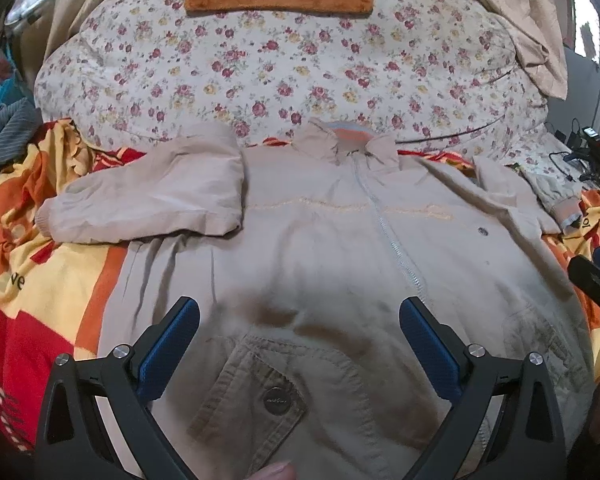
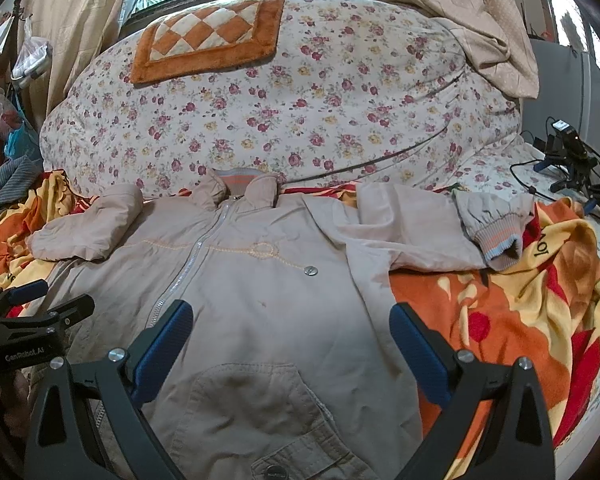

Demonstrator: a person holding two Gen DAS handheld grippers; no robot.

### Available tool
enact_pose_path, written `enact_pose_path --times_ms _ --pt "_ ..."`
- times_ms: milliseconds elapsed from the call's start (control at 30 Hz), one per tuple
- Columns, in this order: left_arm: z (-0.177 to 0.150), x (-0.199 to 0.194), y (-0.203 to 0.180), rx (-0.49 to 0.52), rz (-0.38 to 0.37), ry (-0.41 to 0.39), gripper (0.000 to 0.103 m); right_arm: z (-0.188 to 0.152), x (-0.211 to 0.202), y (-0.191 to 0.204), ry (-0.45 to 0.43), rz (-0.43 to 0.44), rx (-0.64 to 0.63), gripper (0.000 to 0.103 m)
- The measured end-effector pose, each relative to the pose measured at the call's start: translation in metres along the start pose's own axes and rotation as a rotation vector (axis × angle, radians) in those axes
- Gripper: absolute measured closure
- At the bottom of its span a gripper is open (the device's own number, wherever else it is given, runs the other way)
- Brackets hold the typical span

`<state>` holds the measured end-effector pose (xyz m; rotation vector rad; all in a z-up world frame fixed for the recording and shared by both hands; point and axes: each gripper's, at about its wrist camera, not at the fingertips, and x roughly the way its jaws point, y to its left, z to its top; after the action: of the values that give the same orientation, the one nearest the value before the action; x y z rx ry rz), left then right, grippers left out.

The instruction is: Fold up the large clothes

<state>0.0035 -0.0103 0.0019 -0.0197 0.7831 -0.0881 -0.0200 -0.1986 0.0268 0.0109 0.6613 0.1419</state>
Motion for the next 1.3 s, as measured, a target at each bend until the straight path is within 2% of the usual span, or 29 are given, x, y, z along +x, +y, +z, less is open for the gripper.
enact_pose_path --times_ms 67,267,500,600,867,933,1000,1100,1200,1300 --pt "-0.001 0.002 -0.002 0.016 0.019 0.008 0.012 0.000 -0.001 0.000 -0.003 0.000 0.001 0.003" --pt "-0.003 0.003 -0.005 0.035 0.014 0.013 0.012 0.001 -0.001 -0.001 -0.002 -0.001 0.005 0.003" --pt "0.007 0.003 0.009 0.003 0.031 0.016 0.012 0.008 0.000 -0.006 -0.023 -0.005 0.017 0.003" --pt "0.024 0.006 0.022 -0.036 0.001 0.042 0.012 0.020 0.003 -0.007 -0.027 0.001 0.002 0.003" --pt "0.100 0.022 0.050 0.078 0.010 0.036 0.012 0.069 0.029 0.005 -0.009 0.078 -0.161 0.002" --pt "0.103 0.024 0.057 0.081 0.037 0.022 0.012 0.065 0.040 0.008 -0.001 0.074 -0.186 0.003" --pt "0.099 0.027 0.068 0.054 0.033 0.005 0.012 0.053 0.049 0.006 0.008 0.057 -0.183 0.003" --pt "0.085 0.038 0.087 -0.003 0.050 0.000 0.012 0.044 0.062 0.003 0.076 0.058 -0.136 0.003" --pt "0.080 0.057 0.101 -0.025 0.139 0.079 0.012 0.039 0.068 0.005 0.088 0.048 -0.140 0.003" --pt "0.083 0.051 0.113 -0.082 0.111 0.040 0.012 0.027 0.079 0.008 0.149 0.047 -0.143 0.003"
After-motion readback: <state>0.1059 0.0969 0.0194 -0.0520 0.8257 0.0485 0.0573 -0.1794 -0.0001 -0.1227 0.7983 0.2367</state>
